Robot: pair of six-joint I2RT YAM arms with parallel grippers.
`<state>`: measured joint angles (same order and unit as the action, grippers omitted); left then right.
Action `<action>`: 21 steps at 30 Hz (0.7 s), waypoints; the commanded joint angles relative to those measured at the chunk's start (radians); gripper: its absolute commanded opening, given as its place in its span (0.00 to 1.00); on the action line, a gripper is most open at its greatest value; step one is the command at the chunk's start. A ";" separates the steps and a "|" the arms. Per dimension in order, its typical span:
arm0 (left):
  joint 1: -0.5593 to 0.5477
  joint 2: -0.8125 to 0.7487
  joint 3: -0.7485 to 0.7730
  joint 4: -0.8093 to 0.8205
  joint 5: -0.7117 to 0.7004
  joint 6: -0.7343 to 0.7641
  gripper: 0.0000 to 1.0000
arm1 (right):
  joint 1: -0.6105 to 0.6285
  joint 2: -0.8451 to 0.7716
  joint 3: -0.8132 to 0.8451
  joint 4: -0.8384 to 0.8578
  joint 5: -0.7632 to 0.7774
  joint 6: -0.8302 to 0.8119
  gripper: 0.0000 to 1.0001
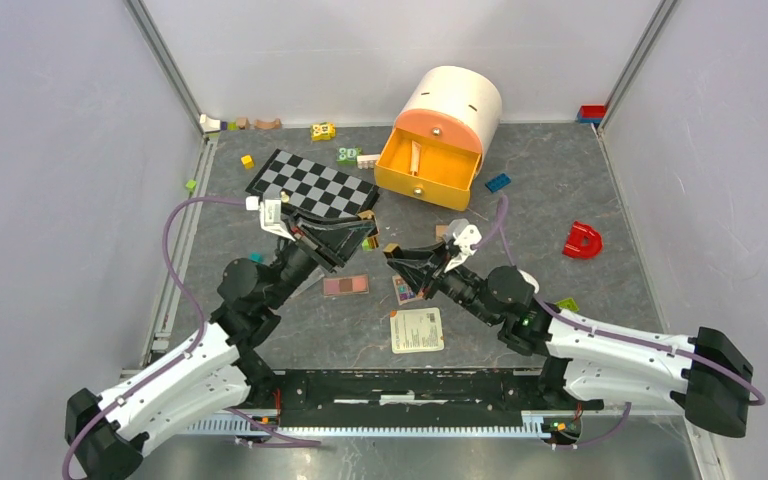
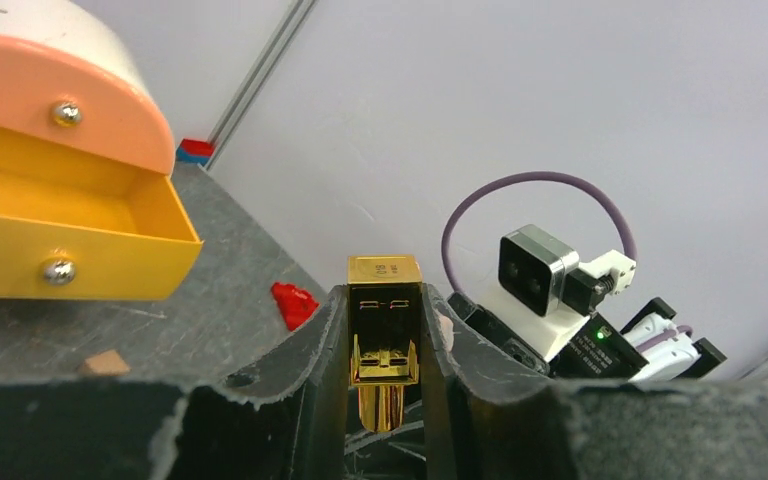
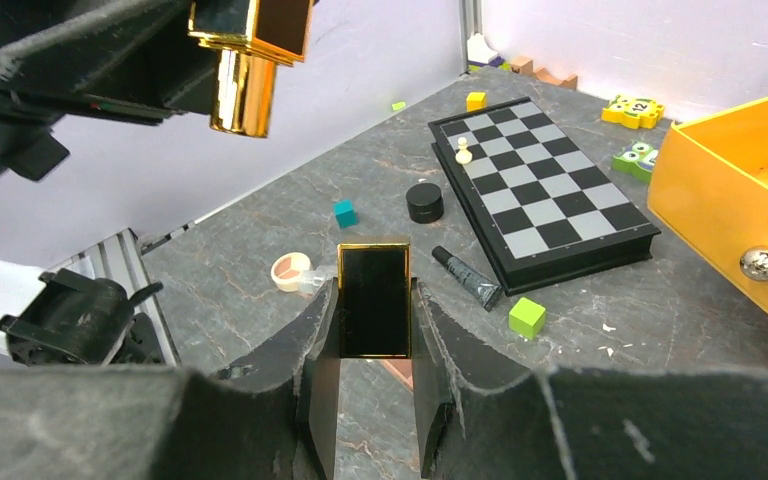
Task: Organize the makeup
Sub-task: Place the lipstick at the center of the board.
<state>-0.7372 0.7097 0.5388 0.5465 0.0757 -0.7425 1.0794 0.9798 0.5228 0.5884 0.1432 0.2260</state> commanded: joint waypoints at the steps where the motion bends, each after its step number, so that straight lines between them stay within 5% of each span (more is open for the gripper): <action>1: -0.058 0.026 -0.035 0.237 -0.109 0.104 0.02 | 0.046 -0.014 0.000 0.083 0.095 -0.025 0.00; 21: -0.180 0.069 -0.009 0.199 -0.377 0.163 0.02 | 0.193 0.033 0.037 0.181 0.379 -0.192 0.00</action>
<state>-0.8890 0.7738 0.5037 0.7326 -0.1890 -0.6392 1.2488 0.9833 0.5232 0.7033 0.4606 0.1051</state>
